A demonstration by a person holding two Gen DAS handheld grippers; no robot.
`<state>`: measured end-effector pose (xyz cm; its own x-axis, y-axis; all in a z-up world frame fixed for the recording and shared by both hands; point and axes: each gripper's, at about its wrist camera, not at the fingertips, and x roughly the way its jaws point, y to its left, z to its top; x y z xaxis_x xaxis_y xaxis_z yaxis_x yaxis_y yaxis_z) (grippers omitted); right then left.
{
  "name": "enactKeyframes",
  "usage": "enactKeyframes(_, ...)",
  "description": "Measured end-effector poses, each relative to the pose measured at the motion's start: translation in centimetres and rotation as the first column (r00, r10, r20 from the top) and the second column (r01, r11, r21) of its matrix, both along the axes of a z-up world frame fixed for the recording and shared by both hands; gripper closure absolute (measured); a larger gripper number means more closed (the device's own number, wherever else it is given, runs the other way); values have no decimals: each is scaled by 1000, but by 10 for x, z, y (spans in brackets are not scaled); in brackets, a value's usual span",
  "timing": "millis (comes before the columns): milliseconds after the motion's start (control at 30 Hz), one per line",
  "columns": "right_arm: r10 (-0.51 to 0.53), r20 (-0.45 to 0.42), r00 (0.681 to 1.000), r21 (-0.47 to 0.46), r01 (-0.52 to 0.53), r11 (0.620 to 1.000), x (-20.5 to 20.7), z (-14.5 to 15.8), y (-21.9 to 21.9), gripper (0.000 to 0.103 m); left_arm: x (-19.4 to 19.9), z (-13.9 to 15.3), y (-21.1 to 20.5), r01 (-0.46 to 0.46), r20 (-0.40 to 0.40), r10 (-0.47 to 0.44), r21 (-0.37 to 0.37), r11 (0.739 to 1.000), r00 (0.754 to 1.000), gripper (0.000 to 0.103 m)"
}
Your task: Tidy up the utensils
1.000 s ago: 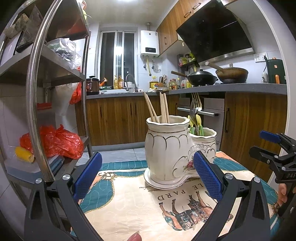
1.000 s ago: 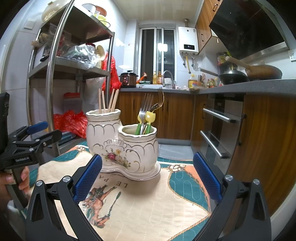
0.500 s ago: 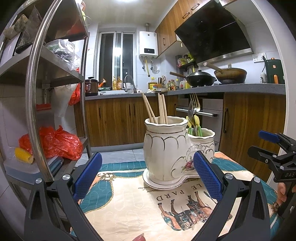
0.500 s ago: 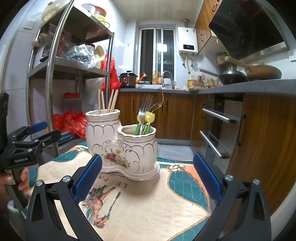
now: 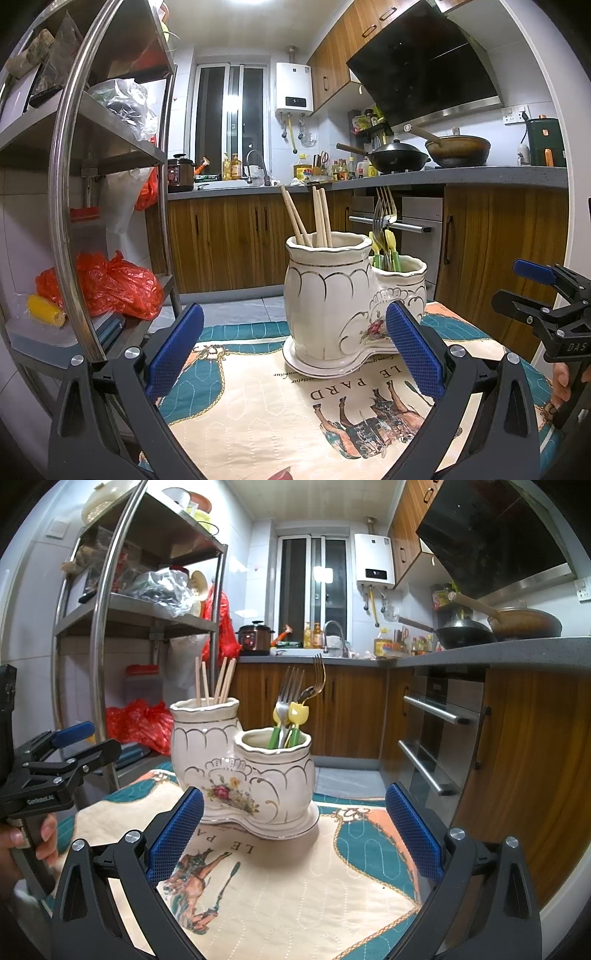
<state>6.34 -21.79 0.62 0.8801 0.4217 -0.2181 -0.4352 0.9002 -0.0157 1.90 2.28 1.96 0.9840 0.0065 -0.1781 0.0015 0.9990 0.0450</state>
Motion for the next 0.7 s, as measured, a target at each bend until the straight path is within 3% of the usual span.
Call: enactKeyframes(700, -13, -5, 1000, -2, 13, 1000, -1, 0, 1, 5, 0, -2, -2, 2, 9, -2, 2, 1000, 1000, 5)
